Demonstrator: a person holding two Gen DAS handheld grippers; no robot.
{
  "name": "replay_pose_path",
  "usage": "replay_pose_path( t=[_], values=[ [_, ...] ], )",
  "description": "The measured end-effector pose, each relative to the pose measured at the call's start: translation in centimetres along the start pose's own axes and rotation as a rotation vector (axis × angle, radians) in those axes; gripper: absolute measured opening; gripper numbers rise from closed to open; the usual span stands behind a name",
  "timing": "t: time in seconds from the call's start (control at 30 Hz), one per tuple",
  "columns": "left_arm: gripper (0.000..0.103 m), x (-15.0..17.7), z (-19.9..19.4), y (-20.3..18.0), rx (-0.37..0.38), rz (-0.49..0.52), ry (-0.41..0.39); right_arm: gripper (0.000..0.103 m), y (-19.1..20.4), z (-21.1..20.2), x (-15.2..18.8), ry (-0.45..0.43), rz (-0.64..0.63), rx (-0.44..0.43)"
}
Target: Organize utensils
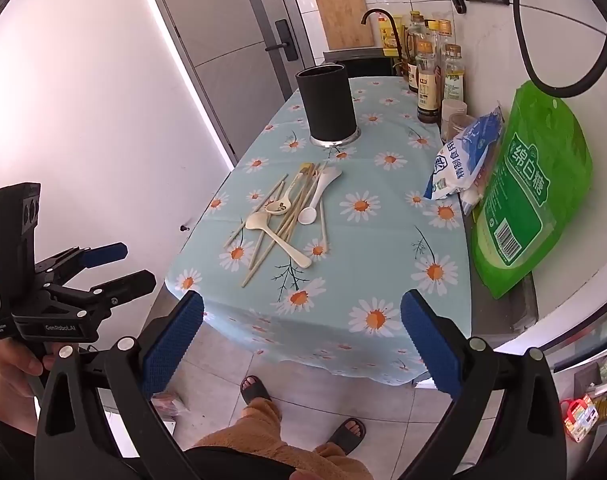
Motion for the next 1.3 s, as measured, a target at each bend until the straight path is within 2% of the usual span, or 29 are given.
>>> replay_pose_path(
  t=[0.6, 1.3],
  values=[
    [0.096, 0.2, -0.4, -0.3, 0.003, -0.005, 0.001, 0.098, 0.5, -0.1, -0.2, -0.008, 0.003, -0.007],
    [0.096, 0.3, -0.5, -0.1, -0.008, -0.002, -0.009, 0.098, 0.8, 0.2, -0.5, 0.015, -0.057, 0.029]
  ],
)
Point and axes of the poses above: each gripper's, at about its wrist camera, not at the fingertips, and z roughly the way its jaws point, y to its left, x to its underside, the point moved 6 cm from there along z, roughly the way its jaws point, and after that the axes turned 8 degrees about -z, right-handed, at the moved point
